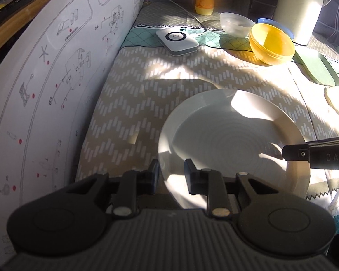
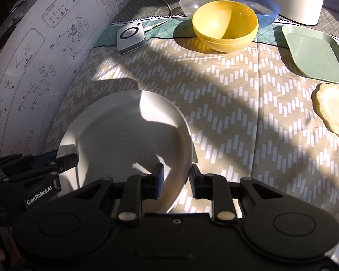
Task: Organize plates and bowls
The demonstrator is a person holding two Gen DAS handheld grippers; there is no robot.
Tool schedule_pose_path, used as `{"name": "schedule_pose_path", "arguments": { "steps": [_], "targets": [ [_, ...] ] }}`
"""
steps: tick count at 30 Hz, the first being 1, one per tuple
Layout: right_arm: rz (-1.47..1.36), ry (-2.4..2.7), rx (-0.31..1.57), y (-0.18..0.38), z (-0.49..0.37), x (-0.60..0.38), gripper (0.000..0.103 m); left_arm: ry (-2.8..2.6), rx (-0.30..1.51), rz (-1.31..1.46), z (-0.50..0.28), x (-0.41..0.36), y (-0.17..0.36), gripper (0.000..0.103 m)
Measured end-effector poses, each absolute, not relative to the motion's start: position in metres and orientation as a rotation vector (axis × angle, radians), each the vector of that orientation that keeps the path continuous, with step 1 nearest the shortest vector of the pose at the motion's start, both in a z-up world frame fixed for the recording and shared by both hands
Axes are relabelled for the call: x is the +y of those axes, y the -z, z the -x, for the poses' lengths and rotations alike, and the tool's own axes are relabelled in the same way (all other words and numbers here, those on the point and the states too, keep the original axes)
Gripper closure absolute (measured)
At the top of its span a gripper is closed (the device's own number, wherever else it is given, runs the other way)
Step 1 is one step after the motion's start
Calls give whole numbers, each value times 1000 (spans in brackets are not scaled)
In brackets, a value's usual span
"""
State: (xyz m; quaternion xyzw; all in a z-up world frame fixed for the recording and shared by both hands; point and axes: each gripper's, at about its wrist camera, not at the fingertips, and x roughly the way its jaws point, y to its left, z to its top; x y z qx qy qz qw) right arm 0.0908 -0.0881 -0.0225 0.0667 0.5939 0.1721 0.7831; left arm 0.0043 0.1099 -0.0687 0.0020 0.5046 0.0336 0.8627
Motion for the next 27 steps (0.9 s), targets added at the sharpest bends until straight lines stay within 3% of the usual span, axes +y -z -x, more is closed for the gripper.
{"name": "schedule_pose_path", "arguments": {
  "steps": [5,6,7,8,9,10,18,27],
  "targets": [
    [-131,-376,1284,28,-89,-86,75,-70,1077,2,-6,109,73,76],
    [-129,-382,1276,26,-88,-86,70,-75,1074,-3,-6,107,73,66],
    [-125,-385,1270,25,-88,-86,64,-84,1069,-10,-5,107,71,43],
    [-123,-386,1260,22,-87,-86,43,-97,1058,-18,-5,106,70,30],
    [-122,-384,1250,21,-86,-87,20,-120,1034,-31,-5,106,66,10],
    [-118,-381,1232,17,-84,-88,11,-135,1015,-42,-4,105,63,1],
    [-115,-375,1168,-3,-75,-103,0,-157,1001,-28,-4,105,49,0],
    [-112,-361,1124,-16,-67,-114,0,-129,979,-67,-1,88,38,0]
  ]
}}
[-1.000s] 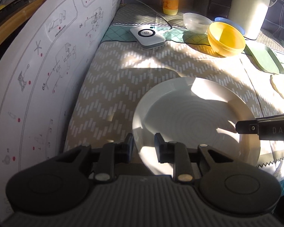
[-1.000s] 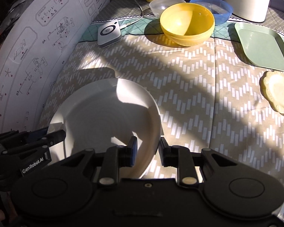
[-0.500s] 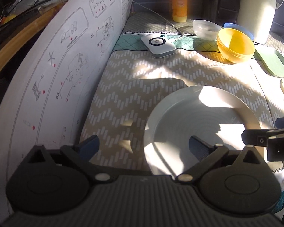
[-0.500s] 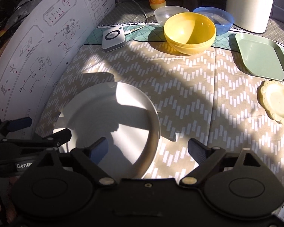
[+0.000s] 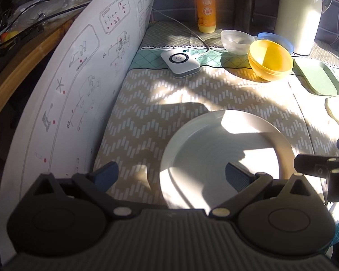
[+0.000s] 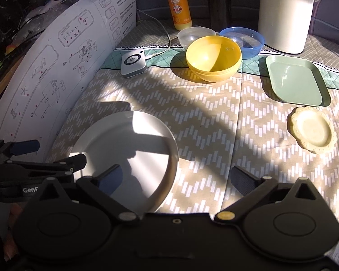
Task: Organize plates and bowls
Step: 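Move both tools over to the green square tray, then close the right tool on the green tray rim while the left tool grips its opposite rim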
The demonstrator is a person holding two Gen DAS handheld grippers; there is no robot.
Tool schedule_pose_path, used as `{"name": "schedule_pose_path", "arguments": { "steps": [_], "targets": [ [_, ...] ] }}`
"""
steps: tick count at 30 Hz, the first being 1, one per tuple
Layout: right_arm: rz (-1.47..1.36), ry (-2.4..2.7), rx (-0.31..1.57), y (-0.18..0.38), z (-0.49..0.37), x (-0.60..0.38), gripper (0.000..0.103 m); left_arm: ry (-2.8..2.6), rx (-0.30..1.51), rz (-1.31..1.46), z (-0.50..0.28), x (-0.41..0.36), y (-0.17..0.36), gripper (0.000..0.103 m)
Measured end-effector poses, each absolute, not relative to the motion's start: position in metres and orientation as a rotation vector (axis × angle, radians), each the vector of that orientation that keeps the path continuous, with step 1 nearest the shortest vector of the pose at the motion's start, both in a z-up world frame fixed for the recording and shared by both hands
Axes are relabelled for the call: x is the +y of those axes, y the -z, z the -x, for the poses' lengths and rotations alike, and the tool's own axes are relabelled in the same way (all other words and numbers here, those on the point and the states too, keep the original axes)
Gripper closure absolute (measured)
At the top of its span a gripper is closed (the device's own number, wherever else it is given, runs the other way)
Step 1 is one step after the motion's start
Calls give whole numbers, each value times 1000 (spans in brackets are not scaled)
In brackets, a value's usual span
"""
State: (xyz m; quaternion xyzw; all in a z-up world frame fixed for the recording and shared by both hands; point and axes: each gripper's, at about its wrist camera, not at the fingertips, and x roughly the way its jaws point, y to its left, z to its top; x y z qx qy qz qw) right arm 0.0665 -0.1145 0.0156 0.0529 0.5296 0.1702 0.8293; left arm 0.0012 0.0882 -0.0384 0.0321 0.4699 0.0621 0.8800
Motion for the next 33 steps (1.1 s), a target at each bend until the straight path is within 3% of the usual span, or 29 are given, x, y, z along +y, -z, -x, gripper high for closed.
{"name": "schedule_pose_path", "arguments": {
  "steps": [20,33],
  "targets": [
    [-187,-239,1105,-8,-79,-176,0,-14,950,-130,-21,35,20,0],
    [-255,-15,1053,14,-132,-309,0,227,921,-207,-71,-84,25,0]
  ]
}}
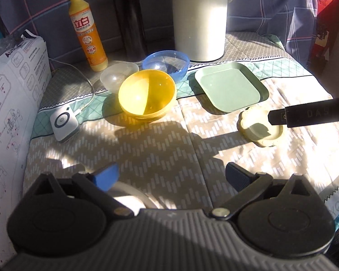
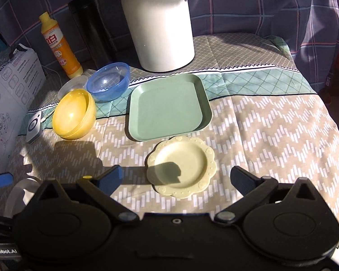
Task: Organize plates and bowls
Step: 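Close the right tool on the green tray rim while the left tool grips its opposite rim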
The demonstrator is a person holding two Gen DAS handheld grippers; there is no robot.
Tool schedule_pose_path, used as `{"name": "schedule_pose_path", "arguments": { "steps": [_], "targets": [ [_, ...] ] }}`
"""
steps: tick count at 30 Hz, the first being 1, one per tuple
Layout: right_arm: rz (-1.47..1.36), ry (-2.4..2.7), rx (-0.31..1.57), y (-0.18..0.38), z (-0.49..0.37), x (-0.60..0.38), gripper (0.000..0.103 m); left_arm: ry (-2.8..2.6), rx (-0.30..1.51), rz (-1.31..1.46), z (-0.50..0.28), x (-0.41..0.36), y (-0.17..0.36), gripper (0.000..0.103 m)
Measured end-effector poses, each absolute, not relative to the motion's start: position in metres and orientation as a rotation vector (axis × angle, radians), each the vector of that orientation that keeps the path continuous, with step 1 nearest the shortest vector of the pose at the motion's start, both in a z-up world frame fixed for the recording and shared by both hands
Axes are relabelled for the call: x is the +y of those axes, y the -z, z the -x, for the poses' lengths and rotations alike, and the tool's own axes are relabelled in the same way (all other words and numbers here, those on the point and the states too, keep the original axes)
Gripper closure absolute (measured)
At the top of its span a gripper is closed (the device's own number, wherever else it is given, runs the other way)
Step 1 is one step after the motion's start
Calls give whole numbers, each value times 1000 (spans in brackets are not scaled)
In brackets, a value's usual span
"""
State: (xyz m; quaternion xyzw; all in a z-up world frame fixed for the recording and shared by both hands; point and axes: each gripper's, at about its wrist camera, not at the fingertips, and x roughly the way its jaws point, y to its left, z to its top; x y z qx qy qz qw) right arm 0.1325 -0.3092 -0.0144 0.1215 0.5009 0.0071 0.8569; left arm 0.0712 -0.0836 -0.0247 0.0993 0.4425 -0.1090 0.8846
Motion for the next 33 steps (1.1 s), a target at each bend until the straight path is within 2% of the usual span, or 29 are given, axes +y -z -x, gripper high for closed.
{"name": "schedule_pose_path", "arguments": {
  "steps": [5,11,13,17,20,22,24,29,33],
  "targets": [
    [-278,22,1023,23,-167,-349,7,300,926,-194,-100,-128,32,0],
    [-293,18,1024,45,-201,-372,28,312,957,-147,-144,-161,45,0],
    [-315,4,1033,53,-213,-377,39,310,961,-144,-156,-169,50,0],
    [-309,-22,1038,68,-230,-378,50,295,965,-158,-174,-178,59,1],
    [-291,-49,1054,79,-243,-374,65,284,968,-152,-186,-182,64,1],
    [-289,-65,1072,85,-249,-371,82,293,966,-161,-191,-186,66,1],
    [-284,-73,1085,91,-251,-369,94,302,951,-191,-195,-192,67,2],
    [-256,-64,1074,95,-247,-373,96,286,945,-181,-209,-198,72,4],
    [-263,-52,1078,94,-244,-385,96,283,945,-180,-219,-204,78,15]
  ]
}}
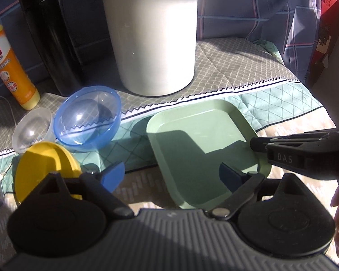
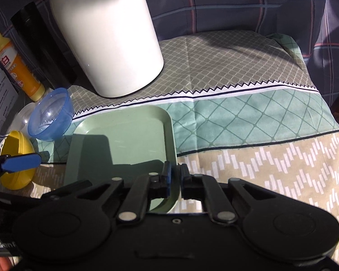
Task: Organize plates and bowls
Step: 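Close the right tool on the green tray rim while the left tool grips its opposite rim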
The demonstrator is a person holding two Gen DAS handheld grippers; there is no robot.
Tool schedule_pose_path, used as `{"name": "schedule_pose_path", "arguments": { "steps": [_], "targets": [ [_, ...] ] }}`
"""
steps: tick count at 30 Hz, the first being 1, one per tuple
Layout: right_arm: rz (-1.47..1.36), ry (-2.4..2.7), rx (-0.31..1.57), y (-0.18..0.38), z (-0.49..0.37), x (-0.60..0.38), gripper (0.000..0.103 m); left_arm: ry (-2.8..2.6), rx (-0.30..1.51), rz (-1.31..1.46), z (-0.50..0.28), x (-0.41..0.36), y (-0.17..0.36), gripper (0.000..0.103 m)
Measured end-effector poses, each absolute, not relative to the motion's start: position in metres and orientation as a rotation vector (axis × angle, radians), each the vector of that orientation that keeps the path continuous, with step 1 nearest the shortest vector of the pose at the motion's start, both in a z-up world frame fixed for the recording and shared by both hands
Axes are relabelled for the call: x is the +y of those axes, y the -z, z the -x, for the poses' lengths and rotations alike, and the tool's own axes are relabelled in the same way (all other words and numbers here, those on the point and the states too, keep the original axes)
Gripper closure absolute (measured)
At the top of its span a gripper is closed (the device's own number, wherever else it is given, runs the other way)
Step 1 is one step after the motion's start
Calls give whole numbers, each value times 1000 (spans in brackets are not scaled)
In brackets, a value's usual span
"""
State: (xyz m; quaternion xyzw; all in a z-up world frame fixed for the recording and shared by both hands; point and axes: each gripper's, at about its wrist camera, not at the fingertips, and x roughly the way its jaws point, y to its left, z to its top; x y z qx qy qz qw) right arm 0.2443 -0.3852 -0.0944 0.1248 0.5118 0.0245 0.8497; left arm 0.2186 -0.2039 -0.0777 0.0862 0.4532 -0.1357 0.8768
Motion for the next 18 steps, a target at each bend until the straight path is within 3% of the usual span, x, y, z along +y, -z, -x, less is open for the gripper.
{"name": "schedule_pose_path", "arguments": {
  "steps": [2,7,8,11,15,17,18],
  "targets": [
    [-248,-37,1078,94,-244,-388,95,290,959,-174,-224,-208,81,22],
    [-261,-28,1087,96,-243,-398,94,328,993,-185,-231,-216,91,59],
    [-267,-29,1085,95,-243,-399,94,334,995,-190,-230,-217,93,62],
    [-240,-35,1083,94,-243,-395,92,329,1002,-184,-230,-215,98,62],
    [-208,-35,1053,97,-252,-386,83,311,1004,-181,-231,-212,99,53],
    [-189,-33,1037,99,-254,-381,82,324,998,-191,-232,-214,100,54],
    [-186,-30,1035,99,-254,-378,82,337,992,-192,-231,-216,99,60]
  ]
}}
